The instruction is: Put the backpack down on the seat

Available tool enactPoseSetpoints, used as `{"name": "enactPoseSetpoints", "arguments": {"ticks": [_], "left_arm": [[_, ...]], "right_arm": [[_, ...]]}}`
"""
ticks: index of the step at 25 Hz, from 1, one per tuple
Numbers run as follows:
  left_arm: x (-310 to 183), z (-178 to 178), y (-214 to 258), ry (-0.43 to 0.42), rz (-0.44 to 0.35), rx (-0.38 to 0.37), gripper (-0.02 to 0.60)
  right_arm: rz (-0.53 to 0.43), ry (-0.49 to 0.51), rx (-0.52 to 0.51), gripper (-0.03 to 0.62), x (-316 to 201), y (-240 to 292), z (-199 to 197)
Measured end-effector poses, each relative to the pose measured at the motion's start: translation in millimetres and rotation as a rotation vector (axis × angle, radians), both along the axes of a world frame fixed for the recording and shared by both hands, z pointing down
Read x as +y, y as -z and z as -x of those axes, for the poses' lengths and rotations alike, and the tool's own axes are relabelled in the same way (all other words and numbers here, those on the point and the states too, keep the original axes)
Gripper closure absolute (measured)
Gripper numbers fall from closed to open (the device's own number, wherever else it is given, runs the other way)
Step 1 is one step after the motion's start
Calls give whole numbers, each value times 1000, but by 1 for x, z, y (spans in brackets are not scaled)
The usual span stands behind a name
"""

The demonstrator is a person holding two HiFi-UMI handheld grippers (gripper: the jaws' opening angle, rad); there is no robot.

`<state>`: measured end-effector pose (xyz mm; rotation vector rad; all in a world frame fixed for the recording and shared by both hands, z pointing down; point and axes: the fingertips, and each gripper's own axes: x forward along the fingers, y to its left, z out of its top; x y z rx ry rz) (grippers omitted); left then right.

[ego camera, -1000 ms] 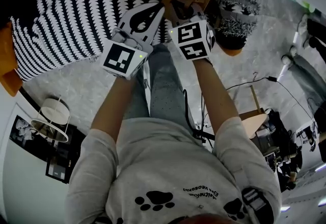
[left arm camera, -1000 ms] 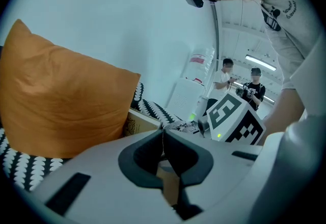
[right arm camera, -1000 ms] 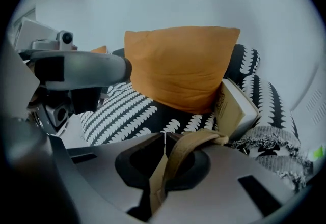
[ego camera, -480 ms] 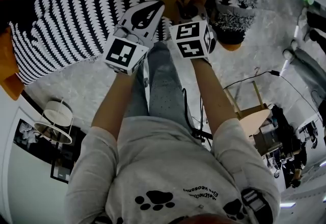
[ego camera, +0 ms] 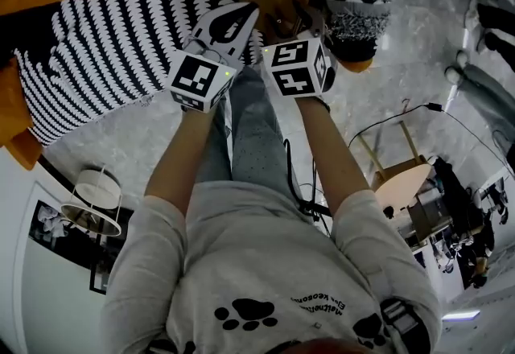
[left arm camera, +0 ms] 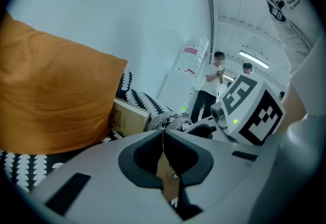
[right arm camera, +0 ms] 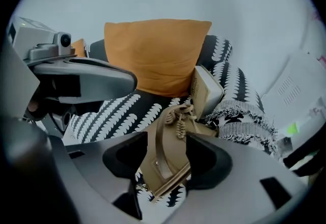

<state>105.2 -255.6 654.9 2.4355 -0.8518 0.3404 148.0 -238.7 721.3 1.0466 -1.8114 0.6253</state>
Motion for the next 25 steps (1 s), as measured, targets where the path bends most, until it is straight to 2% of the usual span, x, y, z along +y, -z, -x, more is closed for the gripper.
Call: {"name": "enactPoseSetpoints", "arguments": {"ticks": [5, 9, 13, 14, 19, 25], "left_arm": [[0, -4, 14, -28, 5, 6, 560], [5, -10, 37, -57, -2, 8, 560], [5, -1, 59, -79, -28, 1, 560], [5, 1, 66, -82, -35, -3, 560], [10, 8, 106, -106, -65, 5, 560], [30, 17, 160, -155, -125, 21, 560]], "right_arm": [[-39, -18, 16, 362, 1, 27, -5], [-82, -72, 29, 362, -1, 61, -18], [-116, -104, 16, 364, -4, 89, -15], [-124, -108, 11, 371, -4, 96, -14], [-139, -172, -29, 489, 4, 139, -10], [-216, -248, -92, 552, 19, 199, -1]]}}
